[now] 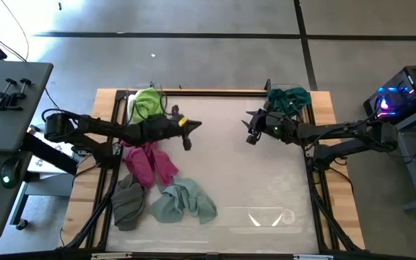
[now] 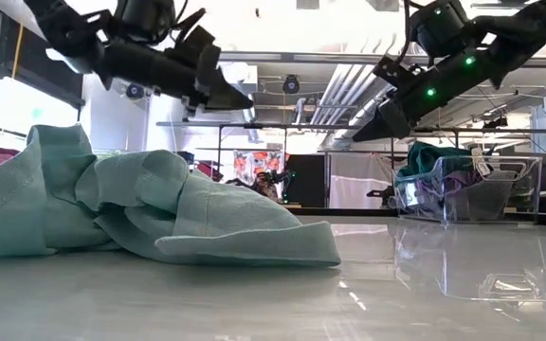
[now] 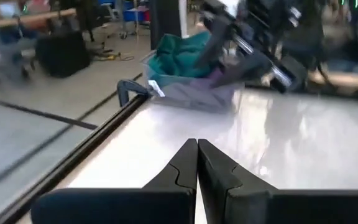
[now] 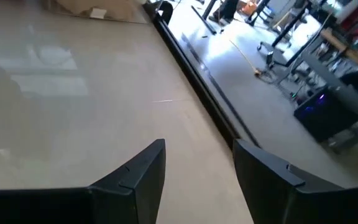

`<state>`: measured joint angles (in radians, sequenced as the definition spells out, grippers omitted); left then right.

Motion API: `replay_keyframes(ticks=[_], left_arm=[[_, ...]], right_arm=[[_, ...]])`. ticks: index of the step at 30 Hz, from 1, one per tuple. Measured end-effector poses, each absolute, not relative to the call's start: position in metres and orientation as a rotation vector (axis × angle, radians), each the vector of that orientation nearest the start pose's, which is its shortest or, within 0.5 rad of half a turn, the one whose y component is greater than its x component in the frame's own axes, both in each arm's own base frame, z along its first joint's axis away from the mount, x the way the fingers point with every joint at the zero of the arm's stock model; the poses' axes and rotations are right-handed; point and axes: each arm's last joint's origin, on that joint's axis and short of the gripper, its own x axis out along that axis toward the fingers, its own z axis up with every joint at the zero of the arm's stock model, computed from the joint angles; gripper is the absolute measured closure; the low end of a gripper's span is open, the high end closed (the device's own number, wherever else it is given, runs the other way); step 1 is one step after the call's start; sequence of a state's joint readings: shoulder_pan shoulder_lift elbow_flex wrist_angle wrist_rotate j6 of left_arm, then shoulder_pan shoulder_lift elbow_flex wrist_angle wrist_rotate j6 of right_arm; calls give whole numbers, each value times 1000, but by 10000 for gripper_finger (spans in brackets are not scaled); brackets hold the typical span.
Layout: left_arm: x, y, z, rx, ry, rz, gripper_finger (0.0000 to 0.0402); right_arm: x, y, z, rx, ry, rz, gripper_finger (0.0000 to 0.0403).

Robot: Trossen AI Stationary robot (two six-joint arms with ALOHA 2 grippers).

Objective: Sort towels by color in basket
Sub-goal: Put the light blue towel into the left transparent bin

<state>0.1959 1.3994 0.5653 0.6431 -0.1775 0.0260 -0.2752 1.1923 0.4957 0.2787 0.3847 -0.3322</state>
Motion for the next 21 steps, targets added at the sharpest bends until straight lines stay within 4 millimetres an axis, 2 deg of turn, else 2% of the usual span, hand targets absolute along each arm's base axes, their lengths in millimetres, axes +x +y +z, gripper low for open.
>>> replay_keyframes(ticks=[2, 5, 8, 11, 14, 17, 21], left_arm=[[276, 40, 203, 116, 226, 332, 401], [278, -9, 202, 267, 270, 336, 401], [274, -60, 218, 205, 258, 350, 401], [265, -108, 238, 109, 262, 210, 401], [253, -151, 239, 171, 360, -40, 397], [246, -181, 231, 172, 427, -105, 373], [250, -202, 219, 104, 483, -101, 310]], right_arm=[[223, -74, 199, -286, 517, -581, 217], [222, -72, 193, -180, 484, -570, 217], [220, -65, 185, -13, 446, -543, 217], [220, -53, 180, 86, 472, -443, 217], [220, -37, 173, 128, 498, -368, 217], [220, -19, 170, 182, 494, -319, 217], [222, 5, 171, 234, 471, -232, 217]])
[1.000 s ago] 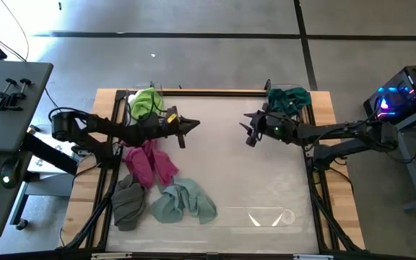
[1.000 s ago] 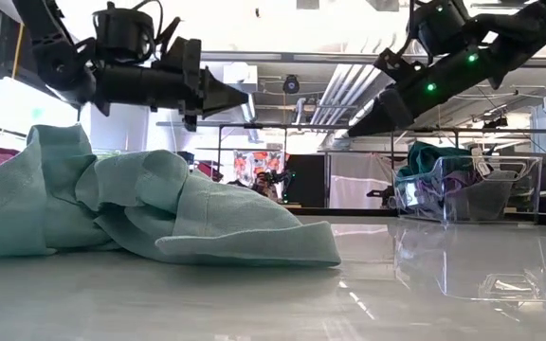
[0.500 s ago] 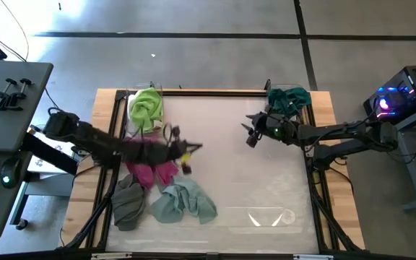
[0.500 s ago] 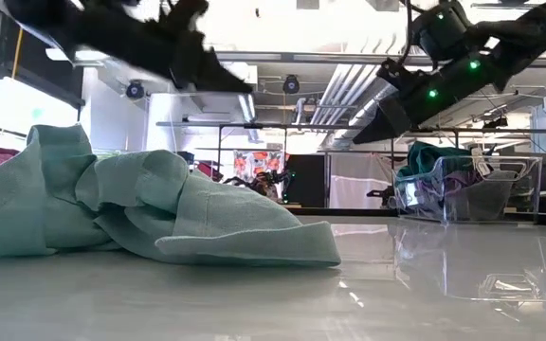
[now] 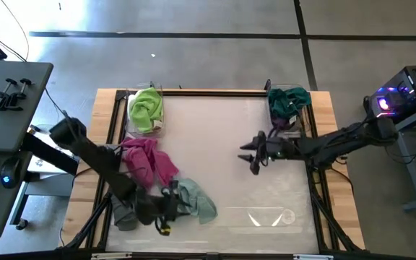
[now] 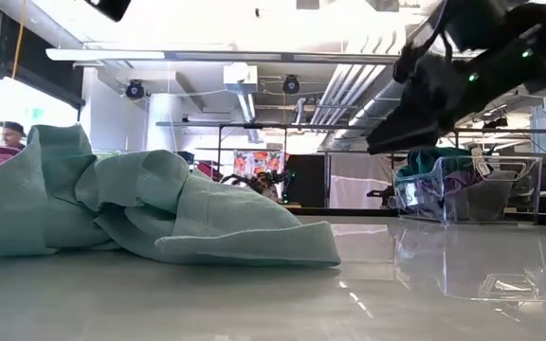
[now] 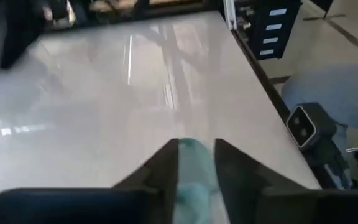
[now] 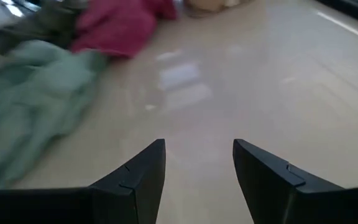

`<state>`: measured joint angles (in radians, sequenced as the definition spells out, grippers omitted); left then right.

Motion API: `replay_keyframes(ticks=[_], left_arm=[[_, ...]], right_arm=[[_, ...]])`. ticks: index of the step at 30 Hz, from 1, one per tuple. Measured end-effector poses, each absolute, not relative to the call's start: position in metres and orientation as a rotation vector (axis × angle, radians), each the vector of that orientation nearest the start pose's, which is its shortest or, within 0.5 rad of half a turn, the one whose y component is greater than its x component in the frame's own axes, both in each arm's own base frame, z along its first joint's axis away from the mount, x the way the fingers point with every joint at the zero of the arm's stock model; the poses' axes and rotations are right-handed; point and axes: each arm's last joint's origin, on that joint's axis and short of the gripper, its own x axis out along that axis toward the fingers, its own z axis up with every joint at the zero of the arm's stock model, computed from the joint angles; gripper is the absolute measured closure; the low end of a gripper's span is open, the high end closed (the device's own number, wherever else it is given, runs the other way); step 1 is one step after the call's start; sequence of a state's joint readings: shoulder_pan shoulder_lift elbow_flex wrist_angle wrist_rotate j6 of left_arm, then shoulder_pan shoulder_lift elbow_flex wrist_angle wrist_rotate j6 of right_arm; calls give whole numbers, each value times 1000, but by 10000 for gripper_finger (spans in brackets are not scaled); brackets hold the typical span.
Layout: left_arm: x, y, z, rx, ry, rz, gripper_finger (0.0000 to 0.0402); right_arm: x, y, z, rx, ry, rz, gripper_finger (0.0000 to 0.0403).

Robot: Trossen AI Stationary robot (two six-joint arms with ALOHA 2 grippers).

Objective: Sort towels by color in basket
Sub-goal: Put the light blue towel into the left transparent bin

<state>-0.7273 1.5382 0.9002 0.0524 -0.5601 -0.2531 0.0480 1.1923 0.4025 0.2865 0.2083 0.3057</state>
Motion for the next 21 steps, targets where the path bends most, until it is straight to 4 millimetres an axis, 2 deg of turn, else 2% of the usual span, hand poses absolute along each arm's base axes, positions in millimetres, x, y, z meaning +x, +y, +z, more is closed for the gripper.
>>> replay_keyframes(ticks=[5, 9, 12, 16, 19, 21], left_arm=[[258, -207, 186, -39, 592, -8, 211], [266, -194, 159, -160, 681, 177, 166], [275, -182, 145, -280, 683, 316, 163], [286, -170, 119, -293, 763, 362, 176], [292, -165, 109, -306, 801, 364, 201], [296, -164, 104, -287, 806, 362, 233]], right_arm=[[221, 30, 175, 257, 419, -182, 217], [220, 48, 176, 258, 380, -194, 217], [219, 58, 177, 235, 358, -179, 217], [221, 67, 174, 224, 342, -168, 217], [224, 73, 171, 211, 321, -145, 217], [225, 79, 166, 172, 331, -120, 217]])
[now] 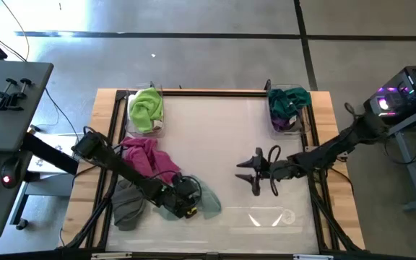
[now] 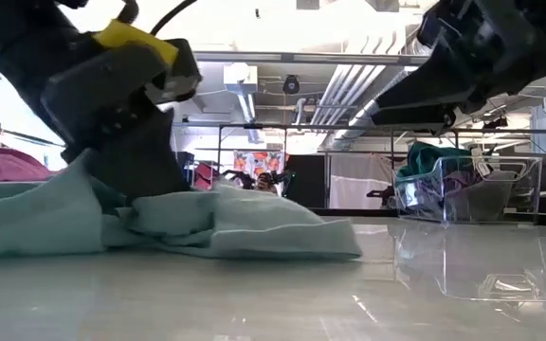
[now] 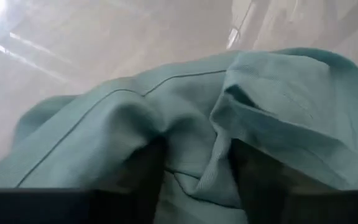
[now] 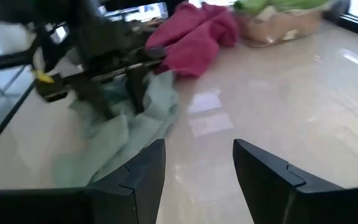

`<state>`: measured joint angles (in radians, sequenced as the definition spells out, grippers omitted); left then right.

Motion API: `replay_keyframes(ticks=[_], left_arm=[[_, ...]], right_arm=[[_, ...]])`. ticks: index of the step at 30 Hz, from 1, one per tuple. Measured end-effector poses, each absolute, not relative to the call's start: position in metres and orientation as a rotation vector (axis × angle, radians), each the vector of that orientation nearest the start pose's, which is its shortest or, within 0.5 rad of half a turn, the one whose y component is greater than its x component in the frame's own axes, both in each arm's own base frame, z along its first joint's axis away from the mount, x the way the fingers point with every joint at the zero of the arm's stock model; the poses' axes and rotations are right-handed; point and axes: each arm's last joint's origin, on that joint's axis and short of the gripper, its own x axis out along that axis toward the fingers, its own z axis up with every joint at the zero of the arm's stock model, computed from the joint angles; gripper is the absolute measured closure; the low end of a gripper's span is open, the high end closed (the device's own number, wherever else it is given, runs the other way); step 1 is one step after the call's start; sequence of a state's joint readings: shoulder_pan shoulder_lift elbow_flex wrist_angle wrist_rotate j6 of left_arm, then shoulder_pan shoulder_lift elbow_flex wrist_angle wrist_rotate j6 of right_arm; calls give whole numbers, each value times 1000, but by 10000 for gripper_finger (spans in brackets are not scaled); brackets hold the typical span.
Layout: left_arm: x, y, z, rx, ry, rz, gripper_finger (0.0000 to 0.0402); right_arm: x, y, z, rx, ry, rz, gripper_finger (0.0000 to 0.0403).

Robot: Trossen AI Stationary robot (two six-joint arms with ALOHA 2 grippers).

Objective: Sort towels by color in basket
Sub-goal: Put the light blue towel into the left transparent bin

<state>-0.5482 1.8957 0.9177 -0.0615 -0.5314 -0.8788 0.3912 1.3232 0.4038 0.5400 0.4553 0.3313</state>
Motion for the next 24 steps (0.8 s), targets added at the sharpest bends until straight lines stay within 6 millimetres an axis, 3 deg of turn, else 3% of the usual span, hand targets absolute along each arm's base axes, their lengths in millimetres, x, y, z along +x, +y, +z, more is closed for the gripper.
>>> replay_keyframes(ticks=[6, 10, 13, 16, 18, 24], left_arm=[[311, -157, 114, -147, 760, 312, 381], [330, -159, 146, -135, 613, 245, 384], [335, -176, 177, -143, 463, 159, 395], [330, -193, 190, -99, 351, 86, 396], [321, -200, 185, -86, 318, 76, 396], [294, -196, 138, -224, 248, 143, 396]], right_arm=[[229, 103, 148, 20, 334, -35, 217], [226, 120, 141, -26, 306, 11, 217], [226, 129, 145, -82, 289, 53, 217], [227, 137, 153, -115, 262, 88, 217], [232, 141, 161, -107, 232, 98, 217], [248, 154, 176, -122, 195, 207, 215]])
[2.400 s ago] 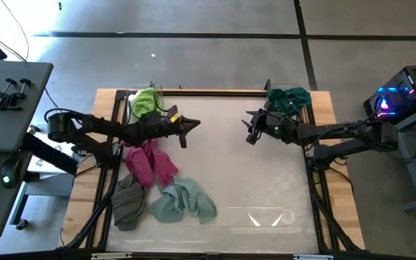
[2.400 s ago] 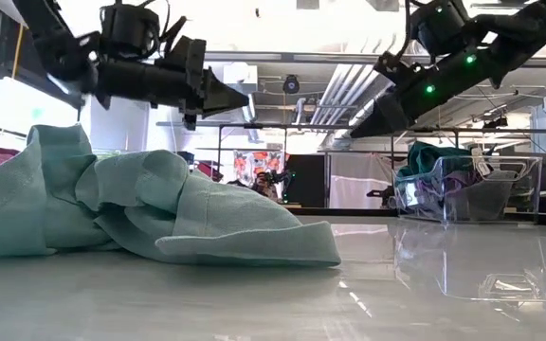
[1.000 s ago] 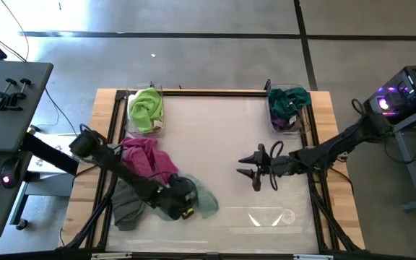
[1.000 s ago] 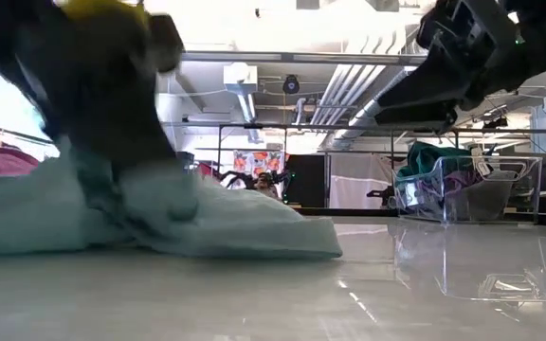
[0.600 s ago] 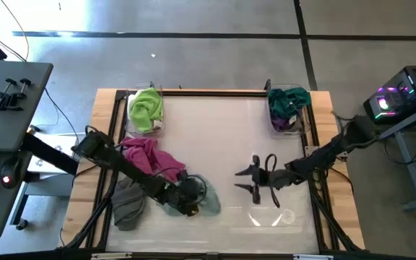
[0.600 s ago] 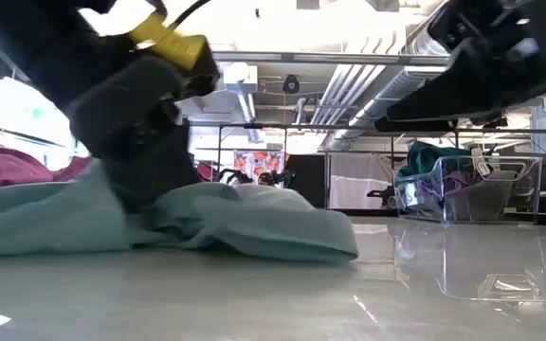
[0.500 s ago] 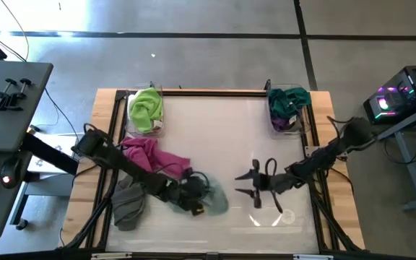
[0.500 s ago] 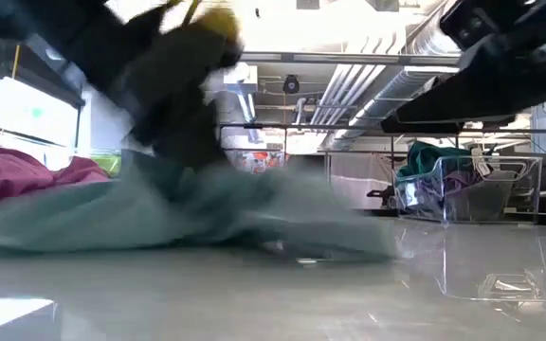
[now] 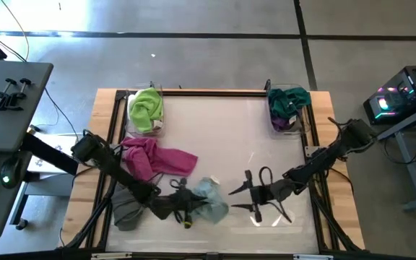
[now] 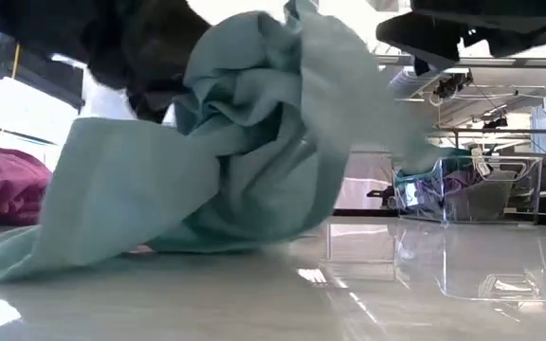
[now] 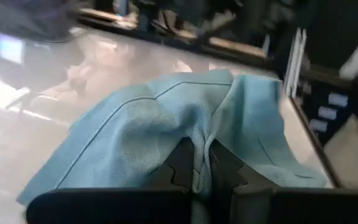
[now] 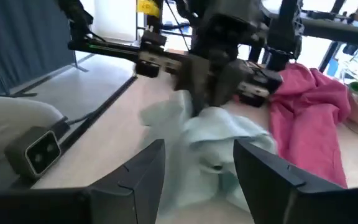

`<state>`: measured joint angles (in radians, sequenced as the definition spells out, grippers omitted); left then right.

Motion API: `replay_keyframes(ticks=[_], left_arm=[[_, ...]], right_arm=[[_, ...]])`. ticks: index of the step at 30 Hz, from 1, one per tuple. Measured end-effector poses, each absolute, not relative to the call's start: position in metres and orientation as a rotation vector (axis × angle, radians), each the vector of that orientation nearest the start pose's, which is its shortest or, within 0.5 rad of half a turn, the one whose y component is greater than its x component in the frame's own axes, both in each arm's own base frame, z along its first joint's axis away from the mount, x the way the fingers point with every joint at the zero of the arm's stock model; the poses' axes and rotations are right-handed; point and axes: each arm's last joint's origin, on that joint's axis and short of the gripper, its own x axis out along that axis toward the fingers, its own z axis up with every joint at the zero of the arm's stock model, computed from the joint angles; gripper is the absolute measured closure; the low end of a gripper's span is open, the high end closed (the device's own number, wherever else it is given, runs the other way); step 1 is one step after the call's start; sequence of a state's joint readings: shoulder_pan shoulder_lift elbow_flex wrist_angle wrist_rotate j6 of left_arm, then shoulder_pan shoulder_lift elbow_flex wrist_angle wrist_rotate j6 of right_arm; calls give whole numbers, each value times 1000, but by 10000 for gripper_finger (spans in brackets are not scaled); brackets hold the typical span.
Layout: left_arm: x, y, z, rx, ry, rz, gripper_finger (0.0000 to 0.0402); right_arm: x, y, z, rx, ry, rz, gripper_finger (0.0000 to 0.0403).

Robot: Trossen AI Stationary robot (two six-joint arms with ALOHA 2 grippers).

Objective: Sort towels by color in basket
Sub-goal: Put the light blue towel into the left transparent bin

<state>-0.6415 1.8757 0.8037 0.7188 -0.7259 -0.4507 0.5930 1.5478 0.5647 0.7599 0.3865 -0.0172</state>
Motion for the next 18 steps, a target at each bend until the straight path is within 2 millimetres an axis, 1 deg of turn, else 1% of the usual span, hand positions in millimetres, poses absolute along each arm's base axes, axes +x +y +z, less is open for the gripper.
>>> replay_keyframes(ticks=[3, 6, 9, 12, 13, 15, 17, 18], left_arm=[[278, -192, 123, -284, 213, 175, 396], [266, -187, 115, -300, 195, 186, 396], [260, -183, 112, -335, 180, 193, 396], [260, -183, 110, -349, 182, 180, 396], [259, -183, 110, -353, 179, 176, 396], [260, -185, 110, -355, 187, 156, 394], [259, -184, 108, -350, 199, 144, 383], [259, -185, 109, -353, 201, 135, 374]], right_arm=[[268, 160, 178, -119, 202, 188, 201], [298, 165, 175, -122, 240, 167, 173], [325, 168, 163, -150, 332, 139, 150], [346, 172, 153, -171, 435, 115, 146], [354, 173, 151, -172, 448, 110, 150], [361, 176, 146, -195, 492, 106, 171], [369, 179, 143, -204, 502, 104, 208], [369, 180, 140, -212, 524, 106, 232]])
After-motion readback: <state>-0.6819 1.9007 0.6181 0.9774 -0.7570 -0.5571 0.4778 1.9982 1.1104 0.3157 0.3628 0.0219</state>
